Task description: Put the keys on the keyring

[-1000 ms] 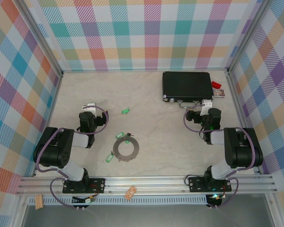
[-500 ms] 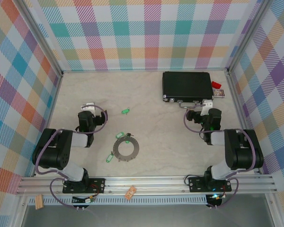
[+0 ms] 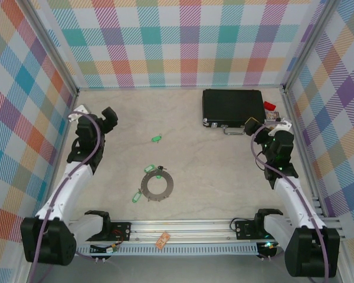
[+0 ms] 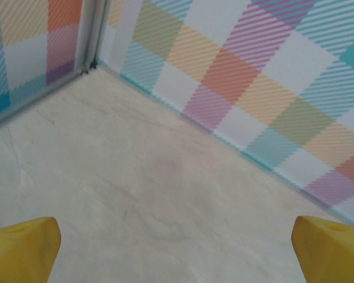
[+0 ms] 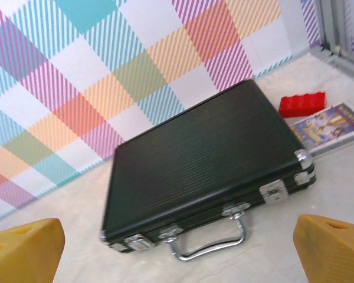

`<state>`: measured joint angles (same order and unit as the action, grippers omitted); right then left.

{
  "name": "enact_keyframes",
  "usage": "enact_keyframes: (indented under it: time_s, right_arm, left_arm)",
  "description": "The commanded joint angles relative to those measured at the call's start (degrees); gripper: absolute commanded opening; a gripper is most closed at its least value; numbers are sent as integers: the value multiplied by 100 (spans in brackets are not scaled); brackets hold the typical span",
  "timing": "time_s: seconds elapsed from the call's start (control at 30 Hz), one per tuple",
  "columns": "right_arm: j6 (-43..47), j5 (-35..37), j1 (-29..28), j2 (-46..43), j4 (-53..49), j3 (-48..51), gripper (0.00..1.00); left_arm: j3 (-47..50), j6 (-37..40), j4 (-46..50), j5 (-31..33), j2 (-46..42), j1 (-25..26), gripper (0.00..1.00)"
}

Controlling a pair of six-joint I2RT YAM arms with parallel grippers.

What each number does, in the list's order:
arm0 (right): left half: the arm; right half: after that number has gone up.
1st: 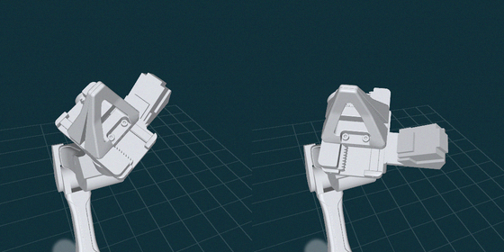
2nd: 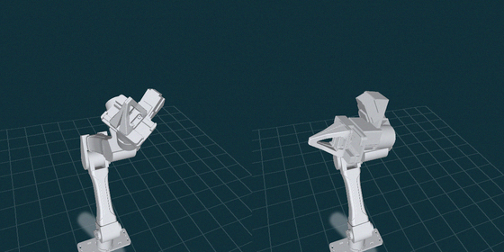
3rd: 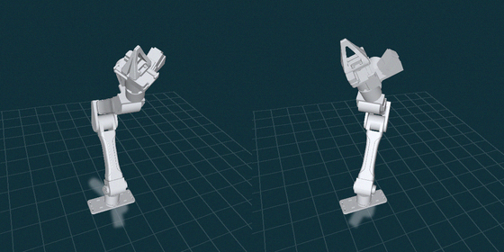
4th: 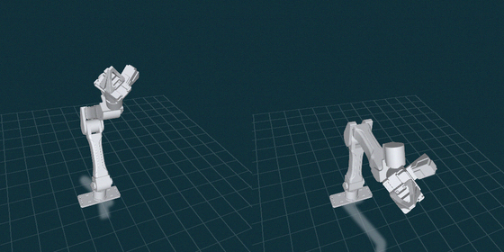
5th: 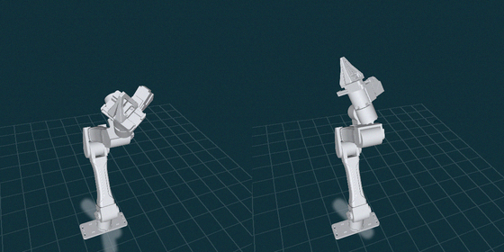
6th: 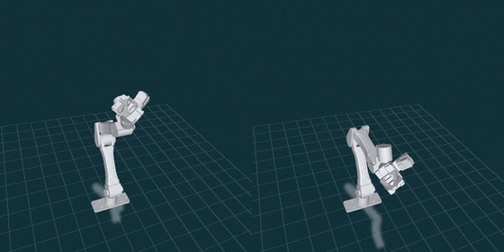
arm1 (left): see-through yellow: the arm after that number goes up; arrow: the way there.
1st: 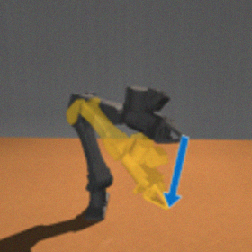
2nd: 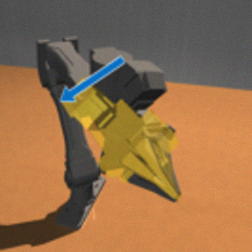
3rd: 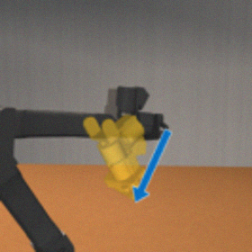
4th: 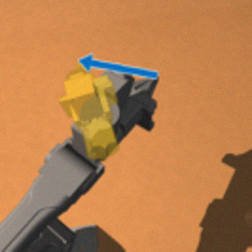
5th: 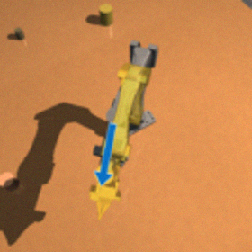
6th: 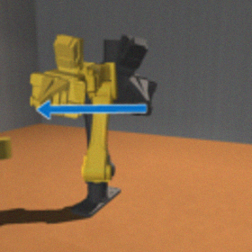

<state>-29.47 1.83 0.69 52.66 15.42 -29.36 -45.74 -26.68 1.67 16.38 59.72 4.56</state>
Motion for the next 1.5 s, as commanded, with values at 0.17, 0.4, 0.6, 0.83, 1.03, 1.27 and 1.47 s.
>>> enact_keyframes:
  time_s: [0.17, 0.4, 0.6, 0.83, 1.03, 1.27, 1.47]
  right_arm:
    - [-744, -1394, -316, -173, -726, -260, 99]
    - [249, -616, -2075, 636, -1848, -1049, 99]
    - [187, -710, -2656, 1747, -1883, -1472, 99]
    - [89, -682, -2838, 1964, -1380, -1097, 99]
    - [43, -710, -2880, 2277, -1402, -1128, 99]
    - [11, -759, -2923, 2385, -1406, -1165, 99]
    - [29, -642, -2925, 2358, -1411, -1117, 99]
  left_arm:
    - [1004, -890, 1178, -1374, -1007, 120, 96]
    - [1397, -799, 1847, -1353, -1230, 914, 92]
    - [1485, -859, 2333, -887, -1357, 1755, 92]
    - [1549, -1130, 2897, -847, -1235, 2518, 83]
    - [1615, -1521, 3268, -900, -1212, 3106, 66]
    - [1750, -1446, 3392, -852, -1299, 3877, 48]
    - [1914, -1540, 3368, -794, -1304, 4592, 44]
